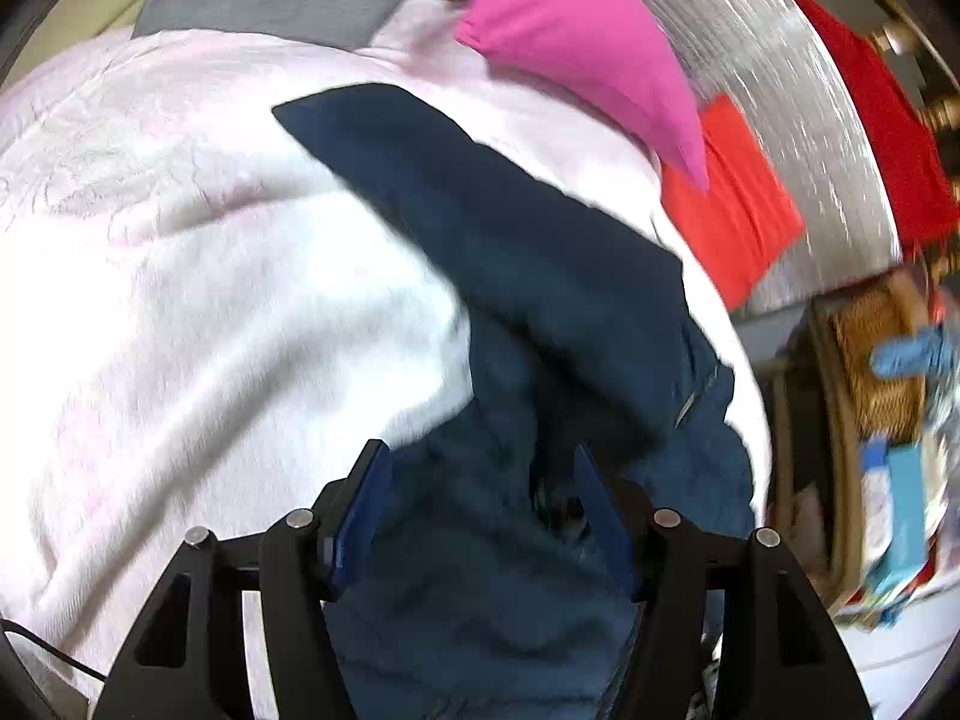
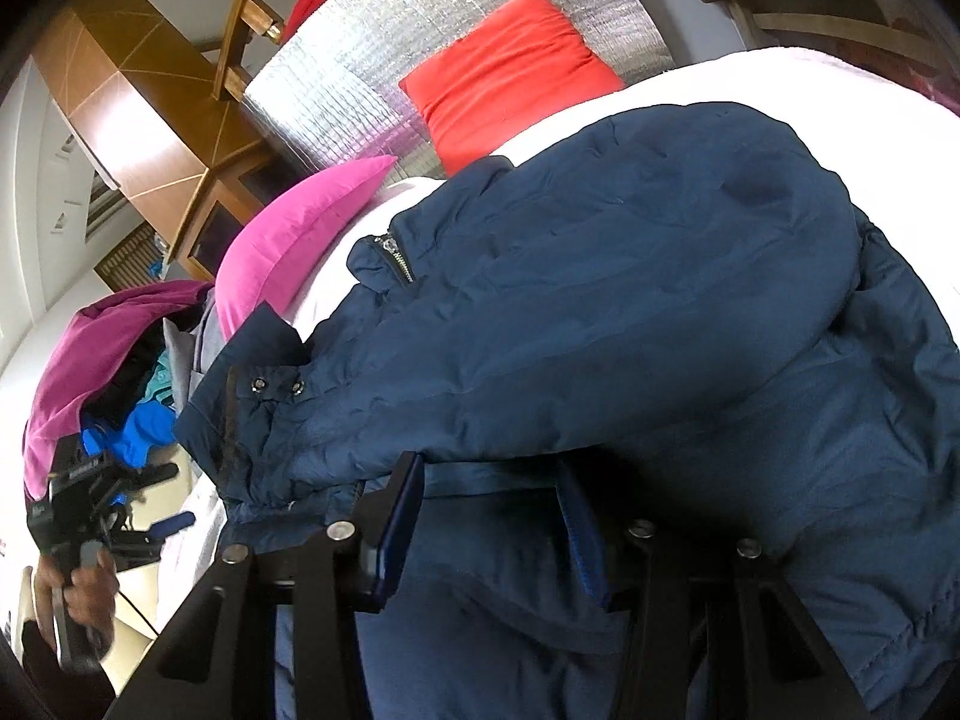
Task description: Fold large clothes
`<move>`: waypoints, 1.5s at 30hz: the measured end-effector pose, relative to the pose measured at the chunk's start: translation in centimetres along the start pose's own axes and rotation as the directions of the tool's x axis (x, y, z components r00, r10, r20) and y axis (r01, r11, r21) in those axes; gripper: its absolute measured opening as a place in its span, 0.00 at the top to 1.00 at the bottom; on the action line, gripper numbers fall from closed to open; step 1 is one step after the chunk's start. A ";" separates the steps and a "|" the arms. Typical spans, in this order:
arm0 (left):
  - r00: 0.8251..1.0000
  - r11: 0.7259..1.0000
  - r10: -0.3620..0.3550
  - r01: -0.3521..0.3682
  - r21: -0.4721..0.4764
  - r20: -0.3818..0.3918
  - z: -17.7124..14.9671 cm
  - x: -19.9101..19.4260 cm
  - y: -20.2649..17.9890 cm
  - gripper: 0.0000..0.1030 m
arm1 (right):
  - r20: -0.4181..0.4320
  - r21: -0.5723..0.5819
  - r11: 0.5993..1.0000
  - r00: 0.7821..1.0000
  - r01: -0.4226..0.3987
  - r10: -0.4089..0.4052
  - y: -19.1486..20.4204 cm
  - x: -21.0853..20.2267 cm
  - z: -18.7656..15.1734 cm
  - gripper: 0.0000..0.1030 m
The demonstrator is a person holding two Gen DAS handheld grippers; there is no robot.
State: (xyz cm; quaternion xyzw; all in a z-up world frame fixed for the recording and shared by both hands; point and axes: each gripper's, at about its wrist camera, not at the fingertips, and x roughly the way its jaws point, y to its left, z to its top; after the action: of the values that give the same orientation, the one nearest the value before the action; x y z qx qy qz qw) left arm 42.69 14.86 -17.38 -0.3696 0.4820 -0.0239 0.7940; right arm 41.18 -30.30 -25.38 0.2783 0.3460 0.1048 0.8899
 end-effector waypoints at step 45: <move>0.964 0.908 -0.186 0.243 -0.342 0.190 9.0 6.8 1.8 0.81 | 0.026 0.010 0.999 0.998 -0.052 0.052 -0.4 0.3 -0.2 0.51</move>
State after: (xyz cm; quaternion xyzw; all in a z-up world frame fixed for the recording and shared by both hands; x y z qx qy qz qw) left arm 52.81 18.54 -21.17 -0.5610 0.3721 0.0066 0.7394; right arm 41.26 -30.45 -25.85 0.2931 0.3278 0.1227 0.8897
